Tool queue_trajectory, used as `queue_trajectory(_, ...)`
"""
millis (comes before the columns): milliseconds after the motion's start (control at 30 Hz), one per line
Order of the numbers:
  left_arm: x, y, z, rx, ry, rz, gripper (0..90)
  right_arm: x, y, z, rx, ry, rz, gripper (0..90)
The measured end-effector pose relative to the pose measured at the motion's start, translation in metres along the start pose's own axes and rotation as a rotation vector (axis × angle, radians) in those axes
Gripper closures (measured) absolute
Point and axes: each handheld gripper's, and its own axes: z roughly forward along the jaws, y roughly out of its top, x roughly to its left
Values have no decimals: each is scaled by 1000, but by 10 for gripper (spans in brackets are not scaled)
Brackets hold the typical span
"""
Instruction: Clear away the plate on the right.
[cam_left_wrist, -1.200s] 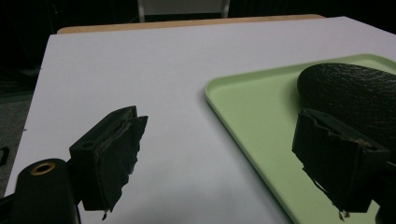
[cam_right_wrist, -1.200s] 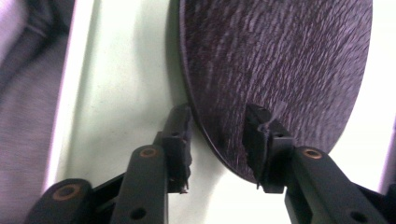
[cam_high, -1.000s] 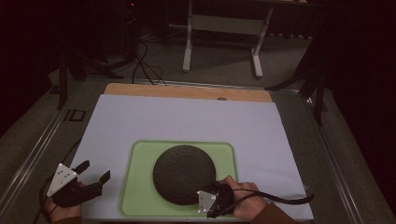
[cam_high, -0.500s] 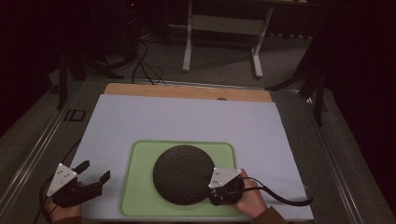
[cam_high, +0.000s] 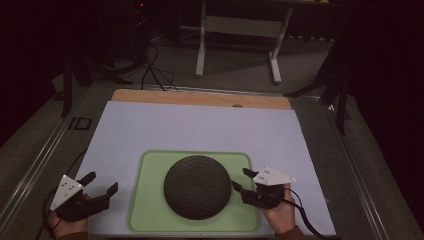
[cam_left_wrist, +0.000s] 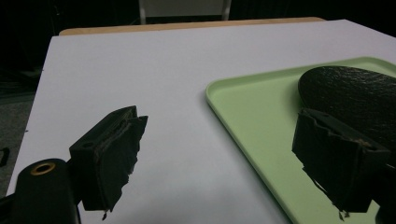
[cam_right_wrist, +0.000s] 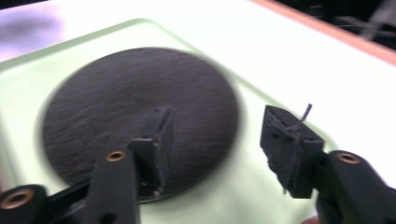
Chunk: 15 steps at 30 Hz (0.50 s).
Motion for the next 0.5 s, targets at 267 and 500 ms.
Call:
queue_trajectory(267, 0, 1, 0, -8, 3, 2, 153, -32, -21, -27, -72, -164, 116, 361)
queue_trajectory(500, 1, 0, -2, -8, 24, -9, 153, -52, -40, -50, -104, -250, 188, 310)
